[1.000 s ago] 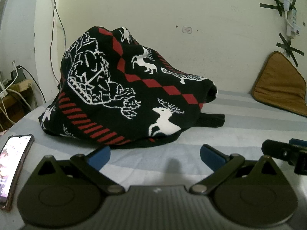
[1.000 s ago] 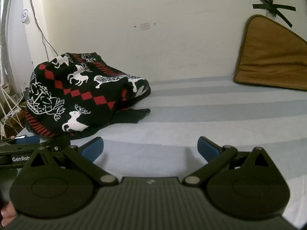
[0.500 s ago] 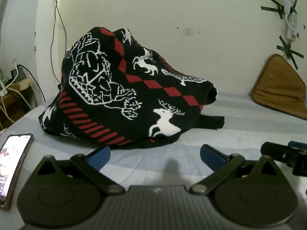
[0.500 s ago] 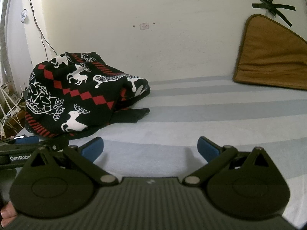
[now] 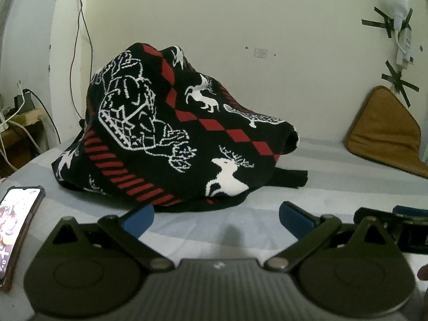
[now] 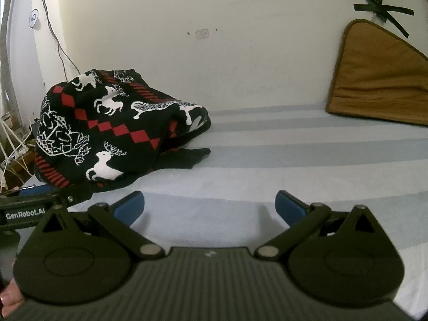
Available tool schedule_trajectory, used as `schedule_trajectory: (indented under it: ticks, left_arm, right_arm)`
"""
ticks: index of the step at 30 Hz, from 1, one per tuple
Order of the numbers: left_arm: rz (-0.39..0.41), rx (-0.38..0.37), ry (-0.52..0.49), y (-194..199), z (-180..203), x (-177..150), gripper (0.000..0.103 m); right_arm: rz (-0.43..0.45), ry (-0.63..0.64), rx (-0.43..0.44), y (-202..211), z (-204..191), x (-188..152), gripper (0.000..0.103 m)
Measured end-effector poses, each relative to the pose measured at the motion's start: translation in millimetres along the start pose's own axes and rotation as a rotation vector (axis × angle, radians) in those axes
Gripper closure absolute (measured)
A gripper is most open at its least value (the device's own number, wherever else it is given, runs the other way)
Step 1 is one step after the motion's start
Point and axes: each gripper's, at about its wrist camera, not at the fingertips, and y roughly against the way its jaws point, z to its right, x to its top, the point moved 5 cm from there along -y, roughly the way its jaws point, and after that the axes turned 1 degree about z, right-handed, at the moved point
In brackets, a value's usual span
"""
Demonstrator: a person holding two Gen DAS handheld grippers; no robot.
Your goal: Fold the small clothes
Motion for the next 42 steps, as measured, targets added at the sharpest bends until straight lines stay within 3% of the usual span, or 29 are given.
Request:
schedule_trajectory:
  ticks: [42]
  left_arm:
    - [-0.012, 0.000, 0.001, -2.3, 1.1, -1.9, 0.000]
  right_arm:
    - [0.005, -0.005, 0.019, -2.0, 2.1, -1.3, 0.000]
